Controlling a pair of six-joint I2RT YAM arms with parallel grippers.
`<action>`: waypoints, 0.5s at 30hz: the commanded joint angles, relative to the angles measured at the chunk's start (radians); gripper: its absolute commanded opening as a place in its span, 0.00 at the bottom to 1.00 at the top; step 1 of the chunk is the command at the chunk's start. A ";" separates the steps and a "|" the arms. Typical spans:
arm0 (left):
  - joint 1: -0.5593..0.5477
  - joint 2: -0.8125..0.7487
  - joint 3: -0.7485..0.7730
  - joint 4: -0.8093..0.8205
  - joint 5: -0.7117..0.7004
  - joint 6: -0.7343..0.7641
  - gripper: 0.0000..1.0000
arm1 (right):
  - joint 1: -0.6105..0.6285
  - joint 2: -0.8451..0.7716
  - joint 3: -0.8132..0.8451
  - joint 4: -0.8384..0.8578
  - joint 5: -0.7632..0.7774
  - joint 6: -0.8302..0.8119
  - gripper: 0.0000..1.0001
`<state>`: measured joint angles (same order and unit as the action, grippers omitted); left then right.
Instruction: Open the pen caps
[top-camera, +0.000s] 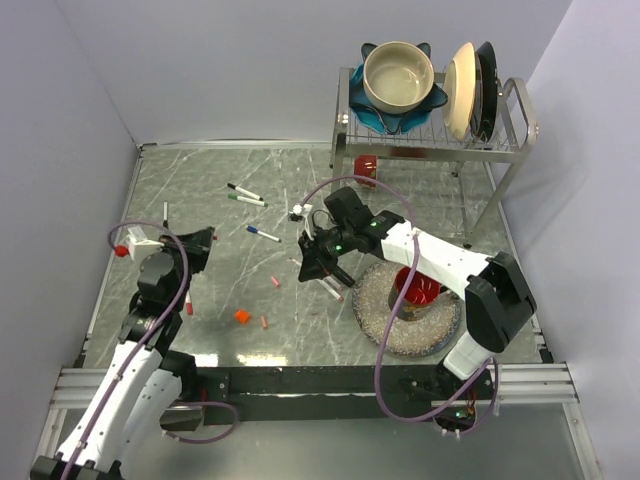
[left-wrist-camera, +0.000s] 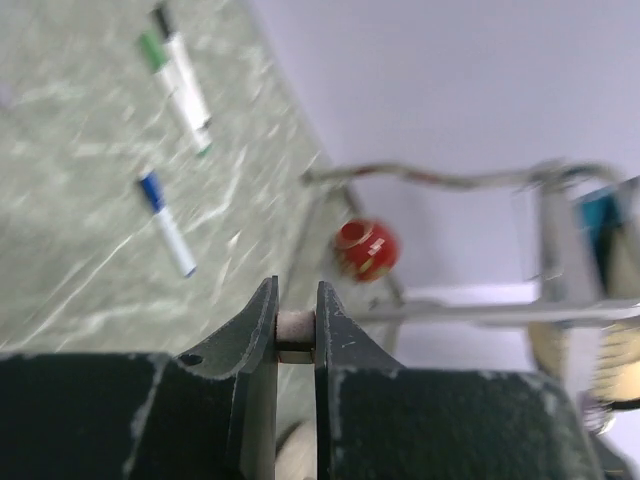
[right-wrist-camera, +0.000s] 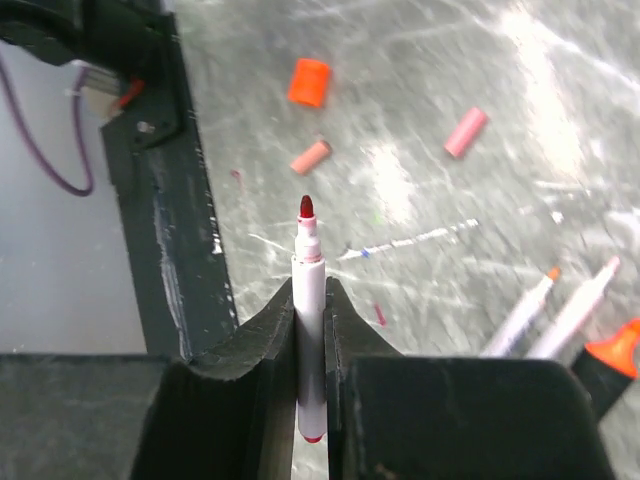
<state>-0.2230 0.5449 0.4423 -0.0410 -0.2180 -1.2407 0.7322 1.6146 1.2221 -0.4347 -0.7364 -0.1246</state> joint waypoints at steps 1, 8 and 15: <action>0.007 0.041 -0.024 -0.066 0.118 0.041 0.01 | 0.003 0.005 -0.003 -0.006 0.146 -0.003 0.00; 0.007 0.112 -0.062 -0.103 0.226 0.093 0.01 | 0.010 0.090 0.042 -0.045 0.420 -0.010 0.02; 0.005 0.193 -0.145 -0.059 0.315 0.136 0.01 | 0.018 0.157 0.076 -0.091 0.565 -0.043 0.11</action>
<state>-0.2218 0.7078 0.3248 -0.1387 0.0154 -1.1557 0.7418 1.7500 1.2396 -0.5049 -0.2928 -0.1383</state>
